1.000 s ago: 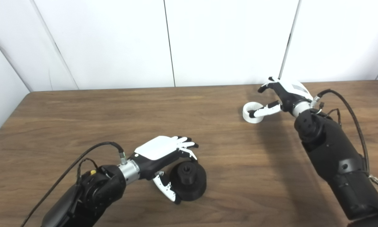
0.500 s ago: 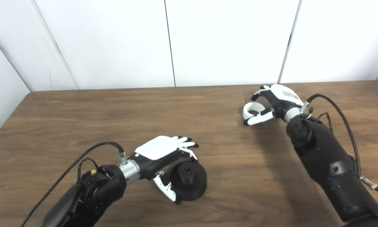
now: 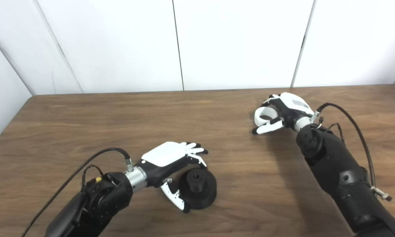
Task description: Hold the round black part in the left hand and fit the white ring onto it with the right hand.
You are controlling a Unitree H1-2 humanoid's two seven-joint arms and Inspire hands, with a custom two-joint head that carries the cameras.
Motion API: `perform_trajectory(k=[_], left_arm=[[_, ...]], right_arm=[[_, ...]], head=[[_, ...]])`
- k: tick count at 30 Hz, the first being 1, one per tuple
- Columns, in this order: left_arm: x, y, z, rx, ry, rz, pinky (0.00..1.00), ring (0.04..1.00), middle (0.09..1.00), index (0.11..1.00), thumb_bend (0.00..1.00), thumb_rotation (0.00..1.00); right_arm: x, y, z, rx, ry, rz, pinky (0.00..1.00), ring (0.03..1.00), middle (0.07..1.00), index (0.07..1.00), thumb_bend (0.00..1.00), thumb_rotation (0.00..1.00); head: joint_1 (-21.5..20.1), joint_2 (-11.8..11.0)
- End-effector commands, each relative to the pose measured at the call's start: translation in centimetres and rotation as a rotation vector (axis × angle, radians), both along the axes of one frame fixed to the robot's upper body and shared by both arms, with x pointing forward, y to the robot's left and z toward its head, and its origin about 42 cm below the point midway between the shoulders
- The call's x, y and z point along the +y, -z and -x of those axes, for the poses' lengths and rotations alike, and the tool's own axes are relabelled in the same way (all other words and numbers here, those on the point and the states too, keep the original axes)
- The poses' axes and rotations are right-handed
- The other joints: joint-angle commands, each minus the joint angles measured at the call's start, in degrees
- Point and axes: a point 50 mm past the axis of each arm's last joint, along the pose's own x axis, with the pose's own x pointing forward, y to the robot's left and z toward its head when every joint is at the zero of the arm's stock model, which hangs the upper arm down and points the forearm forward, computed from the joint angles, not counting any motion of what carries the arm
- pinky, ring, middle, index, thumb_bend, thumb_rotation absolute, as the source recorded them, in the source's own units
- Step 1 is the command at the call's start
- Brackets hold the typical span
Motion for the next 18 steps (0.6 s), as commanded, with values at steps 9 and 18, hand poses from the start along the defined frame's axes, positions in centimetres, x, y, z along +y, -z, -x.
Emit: perform_trajectory(k=[9, 18], left_arm=[[0.5, 0.57, -0.45, 0.018, -0.014, -0.047, 1.0, 1.0, 0.957, 0.665, 0.97, 0.19], [0.54, 0.53, -0.37, 0.013, -0.012, -0.038, 1.0, 1.0, 0.953, 0.661, 0.98, 0.2]], right_arm=[[-0.18, -3.06, -1.21, -0.119, -0.004, -0.027, 1.0, 1.0, 0.944, 0.742, 0.83, 0.38], [-0.73, -3.36, -1.25, -0.128, 0.007, -0.017, 1.0, 1.0, 0.942, 0.741, 0.83, 0.39]], head=[[-0.1, 0.3], [0.0, 0.5]])
